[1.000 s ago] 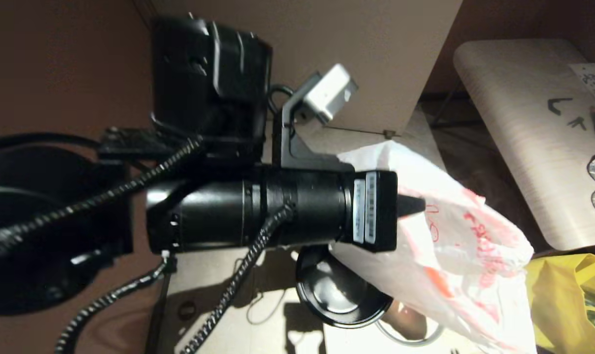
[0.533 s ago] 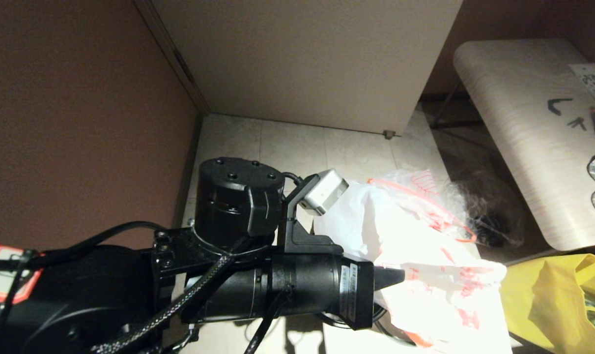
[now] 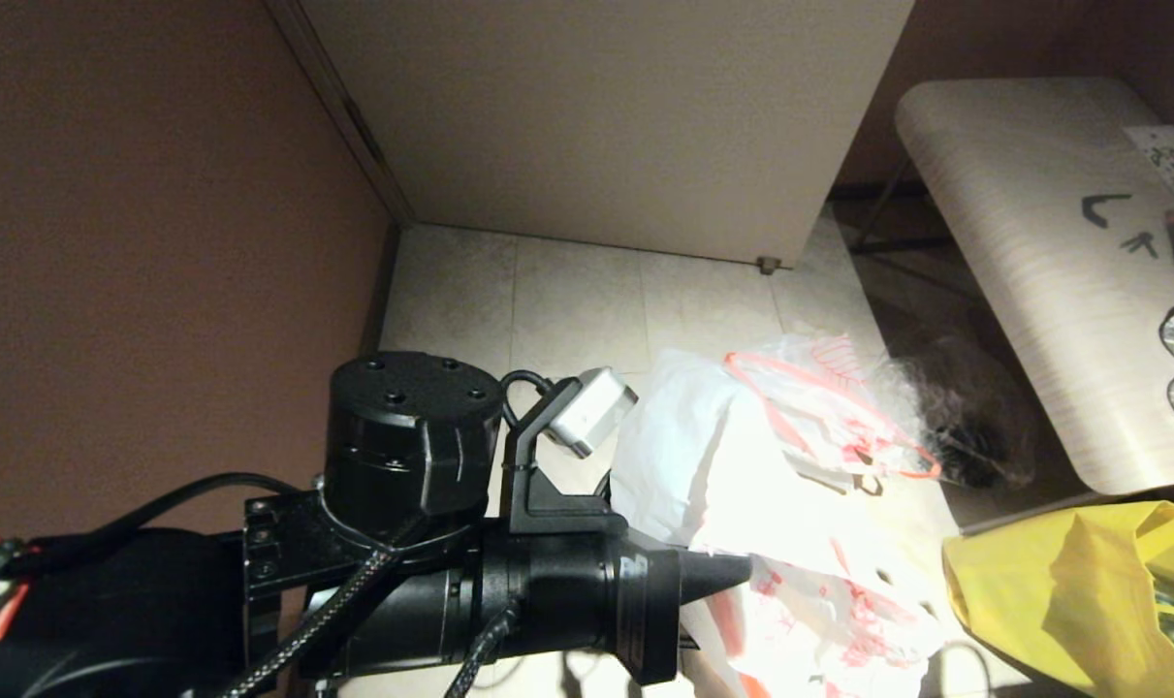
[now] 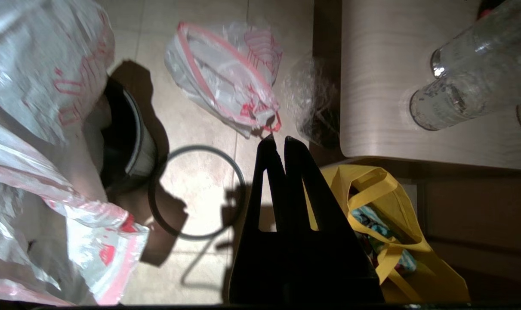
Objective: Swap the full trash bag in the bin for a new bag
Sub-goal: Put the new garbage bag on the trash can
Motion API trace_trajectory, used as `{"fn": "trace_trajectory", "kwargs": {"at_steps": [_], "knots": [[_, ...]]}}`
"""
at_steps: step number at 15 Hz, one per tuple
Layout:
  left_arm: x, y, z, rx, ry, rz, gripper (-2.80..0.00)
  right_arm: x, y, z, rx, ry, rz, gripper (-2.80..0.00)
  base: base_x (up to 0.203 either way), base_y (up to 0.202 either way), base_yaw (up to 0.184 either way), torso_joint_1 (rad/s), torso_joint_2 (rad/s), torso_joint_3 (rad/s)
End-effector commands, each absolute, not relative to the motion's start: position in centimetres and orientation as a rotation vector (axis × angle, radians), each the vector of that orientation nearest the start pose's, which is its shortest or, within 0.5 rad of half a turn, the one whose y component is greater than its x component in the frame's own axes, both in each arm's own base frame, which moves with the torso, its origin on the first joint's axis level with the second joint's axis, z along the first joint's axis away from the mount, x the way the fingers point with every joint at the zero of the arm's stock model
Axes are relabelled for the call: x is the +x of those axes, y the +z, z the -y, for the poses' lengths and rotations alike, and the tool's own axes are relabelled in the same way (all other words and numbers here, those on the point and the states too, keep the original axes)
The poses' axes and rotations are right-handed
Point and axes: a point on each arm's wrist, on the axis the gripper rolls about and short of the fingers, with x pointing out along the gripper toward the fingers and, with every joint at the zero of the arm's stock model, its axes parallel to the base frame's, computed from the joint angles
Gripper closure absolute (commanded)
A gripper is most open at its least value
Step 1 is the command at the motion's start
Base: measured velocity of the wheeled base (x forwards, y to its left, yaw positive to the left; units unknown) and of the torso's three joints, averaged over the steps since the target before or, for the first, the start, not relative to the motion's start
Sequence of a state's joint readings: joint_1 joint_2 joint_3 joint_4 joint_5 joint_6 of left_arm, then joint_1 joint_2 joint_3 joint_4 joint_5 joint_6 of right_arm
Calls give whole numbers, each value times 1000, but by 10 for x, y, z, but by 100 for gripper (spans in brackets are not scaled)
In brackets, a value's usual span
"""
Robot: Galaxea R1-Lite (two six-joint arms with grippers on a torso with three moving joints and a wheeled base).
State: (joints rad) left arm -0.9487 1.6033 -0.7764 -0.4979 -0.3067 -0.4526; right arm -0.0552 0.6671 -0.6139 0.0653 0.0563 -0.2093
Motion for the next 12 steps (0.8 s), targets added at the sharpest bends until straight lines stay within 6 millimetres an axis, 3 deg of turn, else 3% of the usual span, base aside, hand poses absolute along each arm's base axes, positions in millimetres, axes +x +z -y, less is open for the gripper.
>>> {"fn": "trace_trajectory", "kwargs": {"at_steps": [1, 4, 8, 9, 12], "knots": [[159, 191, 230, -284, -1131, -597, 0, 90, 235, -1, -223, 60, -281, 0, 0, 0, 0, 0, 0, 0], [162, 193, 232, -285, -1078, -576, 0, 129, 224, -26, -285, 223, -406, 0, 0, 0, 0, 0, 0, 0], [173, 192, 227, -282, -1021, -565, 0, 167, 200, -72, -275, 361, -499, 0, 0, 0, 0, 0, 0, 0], [172, 192, 227, -281, -1021, -569, 0, 175, 195, -79, -277, 371, -507, -280, 0, 0, 0, 0, 0, 0], [172, 194, 227, -275, -1014, -583, 0, 195, 174, -101, -304, 431, -475, -280, 0, 0, 0, 0, 0, 0]]}}
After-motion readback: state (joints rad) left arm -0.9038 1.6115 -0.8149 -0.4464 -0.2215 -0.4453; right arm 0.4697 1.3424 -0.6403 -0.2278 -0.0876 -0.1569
